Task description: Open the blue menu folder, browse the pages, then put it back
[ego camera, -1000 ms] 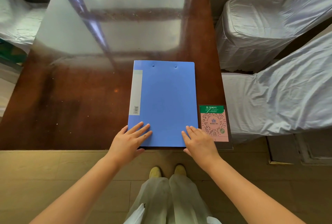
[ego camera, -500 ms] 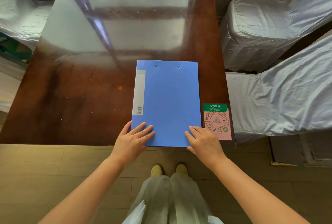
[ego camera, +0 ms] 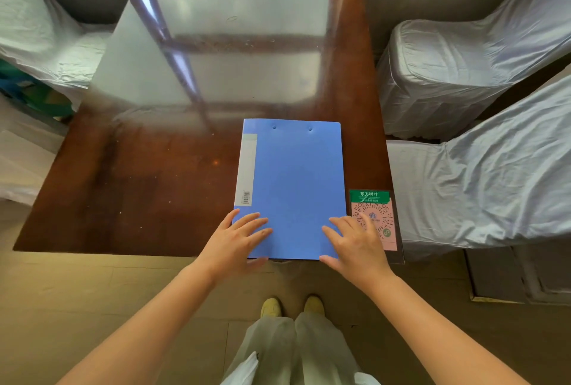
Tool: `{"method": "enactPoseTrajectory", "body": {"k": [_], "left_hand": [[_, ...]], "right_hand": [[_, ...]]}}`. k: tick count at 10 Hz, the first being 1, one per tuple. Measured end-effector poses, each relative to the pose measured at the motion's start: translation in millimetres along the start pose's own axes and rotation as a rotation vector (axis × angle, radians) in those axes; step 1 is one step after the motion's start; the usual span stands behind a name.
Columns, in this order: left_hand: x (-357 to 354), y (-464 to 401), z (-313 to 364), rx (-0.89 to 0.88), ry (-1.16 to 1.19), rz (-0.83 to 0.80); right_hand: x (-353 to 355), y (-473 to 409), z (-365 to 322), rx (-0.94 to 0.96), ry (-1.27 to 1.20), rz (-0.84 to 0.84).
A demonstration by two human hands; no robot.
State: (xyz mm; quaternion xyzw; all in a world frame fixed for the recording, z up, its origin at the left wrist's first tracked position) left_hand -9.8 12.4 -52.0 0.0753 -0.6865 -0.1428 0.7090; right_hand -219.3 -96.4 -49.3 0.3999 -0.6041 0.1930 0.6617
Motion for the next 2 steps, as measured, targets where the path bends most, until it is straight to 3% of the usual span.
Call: {"method": "enactPoseTrajectory", "body": {"k": [2], "left_hand": [[79.0, -28.8, -23.8, 0.115, 0.278, -0.007]], "right_hand": [[60.6, -32.7, 7.5, -0.071, -0.23, 0.053]]}}
Point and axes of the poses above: each hand's wrist, its own y-axis away from the middle knuckle, its own x-axis out of the back of the hand, z = x × y, the point moved 2 cm from there along -y, towards the middle knuckle, and after that the axes turned 8 degrees about -z, right-handed, at the moved point
